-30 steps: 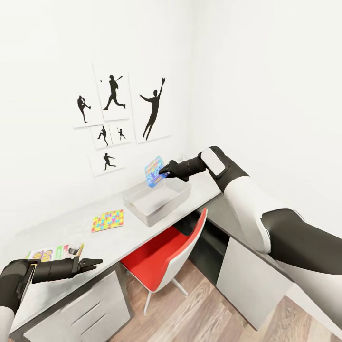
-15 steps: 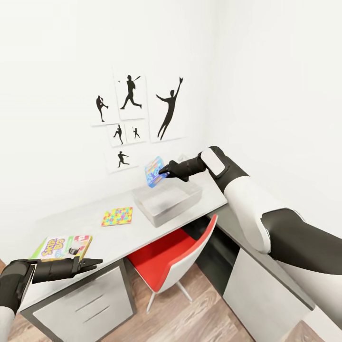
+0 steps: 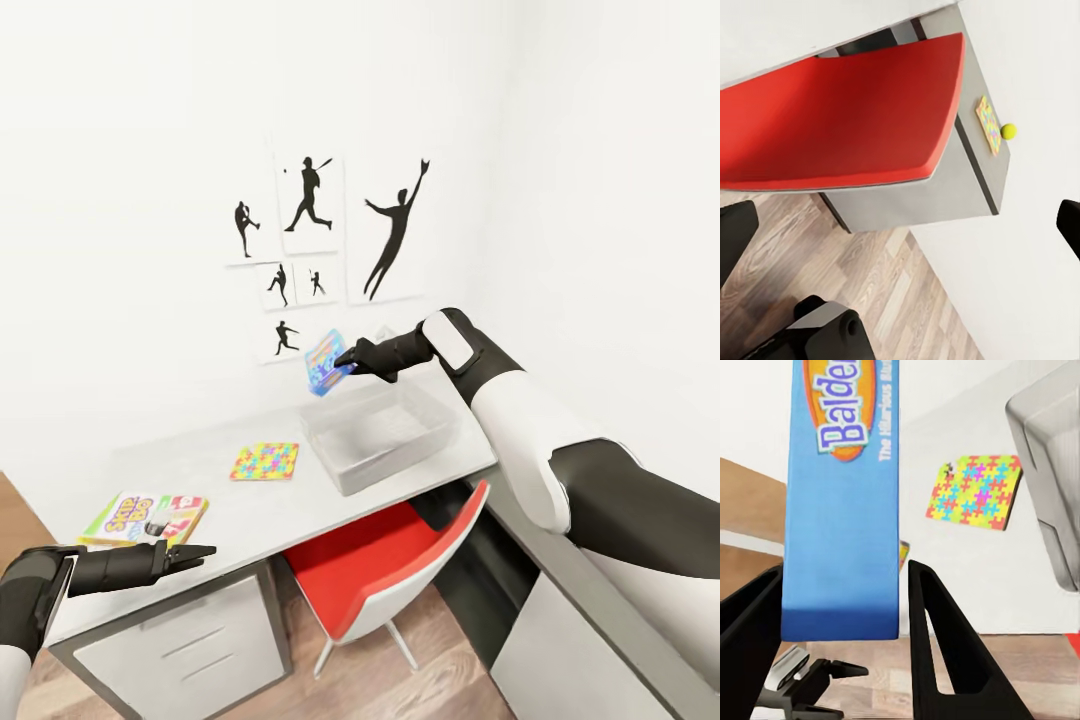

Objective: Put all the toys in the child's room - the three board games (two on the bed and one on the table), the two jigsaw puzzles on the table, and the tennis ball on the table - inside the toy box on the table in the child's room.

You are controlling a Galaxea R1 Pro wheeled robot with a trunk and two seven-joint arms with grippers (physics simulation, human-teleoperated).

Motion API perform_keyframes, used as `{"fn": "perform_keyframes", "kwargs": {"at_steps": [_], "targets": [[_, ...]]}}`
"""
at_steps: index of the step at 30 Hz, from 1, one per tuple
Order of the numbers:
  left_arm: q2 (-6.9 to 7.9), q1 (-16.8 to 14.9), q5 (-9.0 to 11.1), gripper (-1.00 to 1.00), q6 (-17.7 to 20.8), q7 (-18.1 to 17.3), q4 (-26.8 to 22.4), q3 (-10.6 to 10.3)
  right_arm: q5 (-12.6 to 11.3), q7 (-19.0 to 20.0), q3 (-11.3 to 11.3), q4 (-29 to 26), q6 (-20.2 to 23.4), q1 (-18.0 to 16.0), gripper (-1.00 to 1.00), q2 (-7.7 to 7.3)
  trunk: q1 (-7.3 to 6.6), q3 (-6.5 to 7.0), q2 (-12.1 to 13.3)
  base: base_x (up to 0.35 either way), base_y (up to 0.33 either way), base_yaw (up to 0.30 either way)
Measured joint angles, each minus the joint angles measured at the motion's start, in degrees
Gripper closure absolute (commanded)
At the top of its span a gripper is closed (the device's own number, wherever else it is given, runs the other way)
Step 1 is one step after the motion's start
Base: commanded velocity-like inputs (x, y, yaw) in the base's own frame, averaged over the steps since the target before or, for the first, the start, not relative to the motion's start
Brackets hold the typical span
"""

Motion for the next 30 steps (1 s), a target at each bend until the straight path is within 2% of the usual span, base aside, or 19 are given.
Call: {"fn": "perform_keyframes", "kwargs": {"at_steps": [8,16,30], "targets": [[-0.02,0.00,0.00,-1.00,-0.01,0.01,-0.01,0.00,-0.09,0.00,-0.01,-0.02,0.00,0.05,1.00,0.00,0.01,0.00,0.00,0.087,-0.090,0.225],[0.00,0.00,0.00,-1.00,-0.01,0.00,0.00,0.00,-0.12,0.00,-0.03,-0.03,0.01,0.04,1.00,0.00,0.01,0.00,0.00,0.085,-0.176,0.022],[0.03,0.00,0.00,-1.00,-0.04,0.00,-0.01,0.00,-0.14,-0.01,-0.05,-0.05,0.02,0.05,1.00,0.00,0.02,0.01,0.01,0.076,-0.079,0.001]]}}
